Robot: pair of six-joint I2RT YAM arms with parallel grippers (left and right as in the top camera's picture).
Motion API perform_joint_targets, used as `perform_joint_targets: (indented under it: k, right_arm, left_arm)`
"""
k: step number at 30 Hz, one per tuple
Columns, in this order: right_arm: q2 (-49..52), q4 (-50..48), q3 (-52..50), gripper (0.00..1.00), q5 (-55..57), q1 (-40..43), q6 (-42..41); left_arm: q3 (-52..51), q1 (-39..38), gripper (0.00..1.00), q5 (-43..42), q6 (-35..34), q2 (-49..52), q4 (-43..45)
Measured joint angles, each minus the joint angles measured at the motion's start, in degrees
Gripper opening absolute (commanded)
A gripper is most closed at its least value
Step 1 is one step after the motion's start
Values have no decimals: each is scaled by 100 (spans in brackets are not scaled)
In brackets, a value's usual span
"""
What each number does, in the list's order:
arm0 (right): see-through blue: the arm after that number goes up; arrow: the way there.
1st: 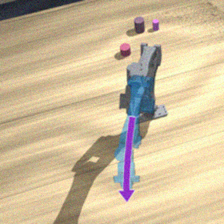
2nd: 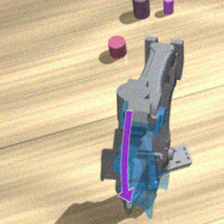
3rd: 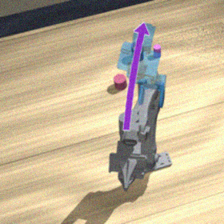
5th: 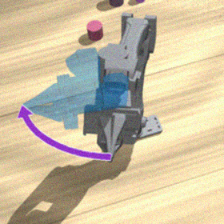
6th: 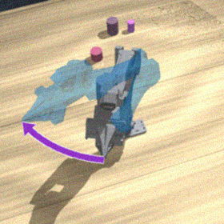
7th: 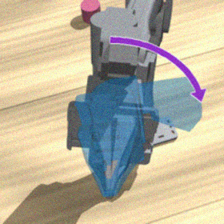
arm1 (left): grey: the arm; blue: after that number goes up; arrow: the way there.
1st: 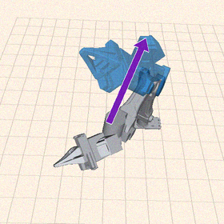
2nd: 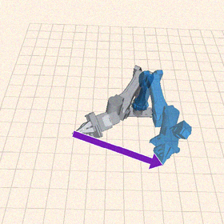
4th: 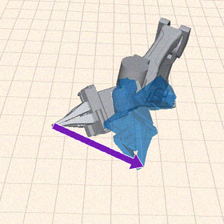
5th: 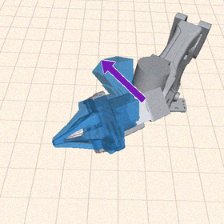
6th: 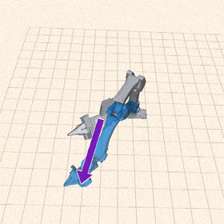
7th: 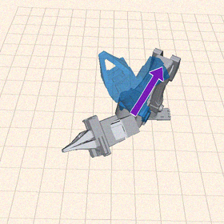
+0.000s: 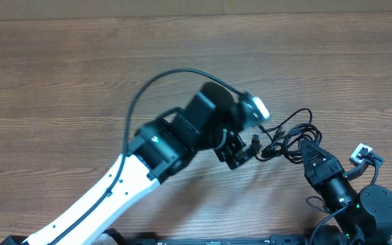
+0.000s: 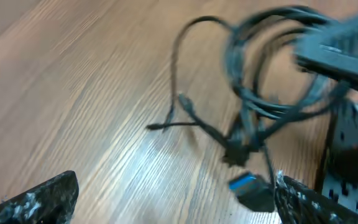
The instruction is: Untangle cables
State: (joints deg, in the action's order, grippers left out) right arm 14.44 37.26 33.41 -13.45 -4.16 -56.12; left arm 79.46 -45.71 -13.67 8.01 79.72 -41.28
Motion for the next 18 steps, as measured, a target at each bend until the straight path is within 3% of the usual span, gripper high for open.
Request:
perform_joint_targets:
  k: [7, 13, 18]
  right_arm:
    - [0, -15, 0, 4, 35, 0, 306]
    - [0, -190, -2, 4, -22, 0, 914]
    - [0, -608, -4, 4, -629, 2, 1939]
  left_arm:
    - [2, 730, 100, -525, -905, -2, -199]
    - [2, 1106, 100, -1381, -1038, -2, -201]
    - [2, 1158, 100, -1880, -1091, -2, -216]
